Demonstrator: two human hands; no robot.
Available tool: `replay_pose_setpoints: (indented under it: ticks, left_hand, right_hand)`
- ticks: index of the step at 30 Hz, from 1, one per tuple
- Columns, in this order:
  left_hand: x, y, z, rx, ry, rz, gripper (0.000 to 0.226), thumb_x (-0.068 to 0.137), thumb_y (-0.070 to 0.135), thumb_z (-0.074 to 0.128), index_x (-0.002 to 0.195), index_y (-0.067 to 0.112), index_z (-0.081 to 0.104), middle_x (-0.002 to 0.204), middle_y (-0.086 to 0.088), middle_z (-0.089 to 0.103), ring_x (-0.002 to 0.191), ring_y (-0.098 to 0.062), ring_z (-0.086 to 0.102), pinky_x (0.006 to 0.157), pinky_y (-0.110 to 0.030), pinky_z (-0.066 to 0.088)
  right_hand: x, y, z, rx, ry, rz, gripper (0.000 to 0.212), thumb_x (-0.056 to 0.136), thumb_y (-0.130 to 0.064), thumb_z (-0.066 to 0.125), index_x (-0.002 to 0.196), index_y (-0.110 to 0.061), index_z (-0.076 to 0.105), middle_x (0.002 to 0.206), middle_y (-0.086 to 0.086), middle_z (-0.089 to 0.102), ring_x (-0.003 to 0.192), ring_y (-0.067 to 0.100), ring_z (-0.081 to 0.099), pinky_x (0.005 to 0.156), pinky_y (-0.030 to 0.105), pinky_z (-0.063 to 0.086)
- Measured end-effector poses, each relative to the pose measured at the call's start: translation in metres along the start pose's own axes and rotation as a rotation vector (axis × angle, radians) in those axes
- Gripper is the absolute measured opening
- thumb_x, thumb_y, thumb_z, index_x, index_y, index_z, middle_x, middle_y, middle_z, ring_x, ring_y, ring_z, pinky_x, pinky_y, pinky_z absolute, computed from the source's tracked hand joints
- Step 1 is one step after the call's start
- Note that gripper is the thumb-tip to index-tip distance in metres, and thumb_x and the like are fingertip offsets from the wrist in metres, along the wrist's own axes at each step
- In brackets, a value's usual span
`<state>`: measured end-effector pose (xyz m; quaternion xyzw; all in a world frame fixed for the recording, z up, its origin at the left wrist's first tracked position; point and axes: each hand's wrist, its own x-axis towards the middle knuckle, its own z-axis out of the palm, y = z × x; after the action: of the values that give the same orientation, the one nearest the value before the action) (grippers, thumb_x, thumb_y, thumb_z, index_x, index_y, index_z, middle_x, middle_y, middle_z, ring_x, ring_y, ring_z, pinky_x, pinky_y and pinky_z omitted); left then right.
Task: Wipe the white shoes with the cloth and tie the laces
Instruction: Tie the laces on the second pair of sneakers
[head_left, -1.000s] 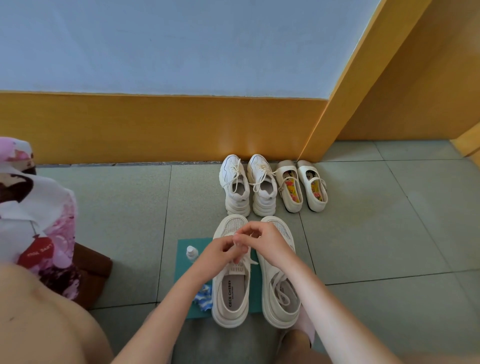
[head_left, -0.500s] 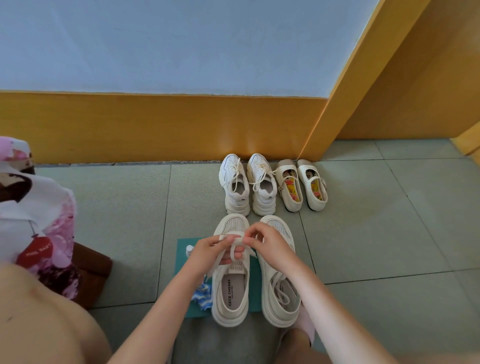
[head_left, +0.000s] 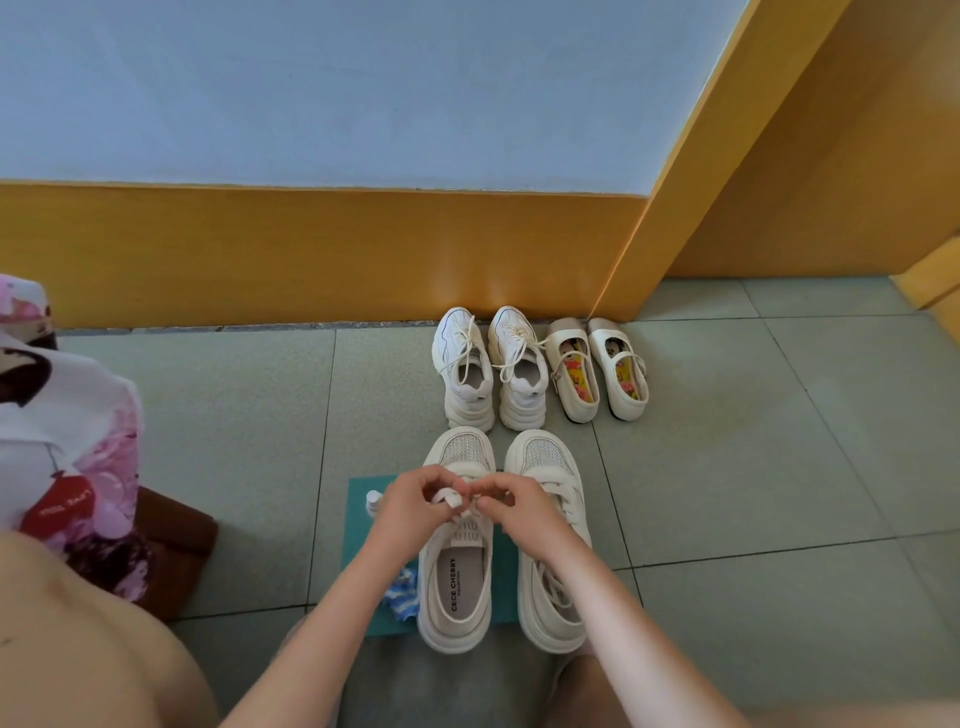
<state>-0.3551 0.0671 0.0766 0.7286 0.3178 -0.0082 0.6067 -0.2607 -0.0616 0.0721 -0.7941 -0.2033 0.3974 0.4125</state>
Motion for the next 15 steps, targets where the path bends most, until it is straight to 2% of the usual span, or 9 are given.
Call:
replay_pose_setpoints:
  ticks: [2, 4, 6, 9, 11, 13, 15]
  left_hand:
    - [-0.002, -0.001, 0.002, 0.164, 0.042, 0.086, 0.016, 0.077, 0.009, 0.072, 0.077, 0.025, 0.067, 0.081, 0.006, 0.069, 0.077, -0.009, 0.063, 0.071, -0.025, 0.052]
    - [-0.005, -0.001, 0.004, 0.306, 0.071, 0.144, 0.019, 0.076, 0.011, 0.068, 0.076, 0.029, 0.064, 0.078, 0.011, 0.066, 0.077, -0.004, 0.061, 0.069, -0.025, 0.049]
    - [-0.007, 0.000, 0.006, 0.376, 0.088, 0.193, 0.018, 0.078, 0.011, 0.065, 0.079, 0.029, 0.062, 0.080, 0.015, 0.064, 0.078, -0.002, 0.059, 0.067, -0.020, 0.046]
    - [-0.012, -0.001, 0.010, 0.437, 0.139, 0.254, 0.018, 0.081, 0.013, 0.064, 0.092, 0.027, 0.062, 0.088, 0.016, 0.063, 0.081, -0.003, 0.057, 0.064, -0.015, 0.040]
    - [-0.014, -0.003, 0.013, 0.464, 0.189, 0.288, 0.023, 0.081, 0.014, 0.065, 0.101, 0.025, 0.063, 0.093, 0.014, 0.064, 0.084, -0.004, 0.056, 0.065, -0.016, 0.040]
    - [-0.014, -0.005, 0.014, 0.418, 0.234, 0.285, 0.025, 0.080, 0.011, 0.067, 0.102, 0.022, 0.065, 0.094, 0.011, 0.065, 0.085, -0.005, 0.057, 0.071, -0.019, 0.045]
    - [-0.013, -0.007, 0.015, 0.340, 0.261, 0.287, 0.022, 0.078, 0.007, 0.069, 0.097, 0.019, 0.067, 0.091, 0.010, 0.065, 0.083, -0.005, 0.059, 0.072, -0.015, 0.045]
  right_hand:
    - [0.002, -0.001, 0.003, -0.008, -0.007, -0.016, 0.030, 0.092, -0.008, 0.054, 0.119, -0.018, 0.063, 0.094, -0.009, 0.061, 0.079, -0.001, 0.051, 0.070, 0.015, 0.039]
    - [0.003, -0.001, 0.005, 0.015, 0.000, -0.024, 0.027, 0.091, -0.010, 0.057, 0.114, -0.017, 0.067, 0.096, -0.003, 0.066, 0.081, 0.003, 0.055, 0.075, 0.018, 0.043]
    - [0.004, -0.001, 0.006, 0.045, 0.003, -0.027, 0.021, 0.089, -0.012, 0.061, 0.108, -0.015, 0.069, 0.094, -0.001, 0.068, 0.079, 0.002, 0.057, 0.073, 0.016, 0.043]
    - [0.005, -0.001, 0.006, 0.061, 0.004, -0.027, 0.017, 0.088, -0.011, 0.063, 0.103, -0.016, 0.070, 0.084, -0.010, 0.065, 0.073, -0.004, 0.055, 0.064, 0.010, 0.038]
    - [0.004, -0.001, 0.003, 0.069, 0.004, -0.029, 0.012, 0.088, -0.011, 0.063, 0.091, -0.022, 0.069, 0.077, -0.012, 0.063, 0.066, -0.005, 0.054, 0.061, 0.010, 0.037]
    - [0.004, -0.002, 0.001, 0.054, -0.002, -0.037, 0.016, 0.088, -0.012, 0.063, 0.078, -0.024, 0.066, 0.068, -0.012, 0.060, 0.060, -0.004, 0.051, 0.060, 0.013, 0.037]
    - [0.003, -0.002, 0.000, 0.038, -0.009, -0.044, 0.019, 0.088, -0.014, 0.062, 0.072, -0.022, 0.064, 0.065, -0.012, 0.056, 0.060, -0.002, 0.049, 0.061, 0.016, 0.037]
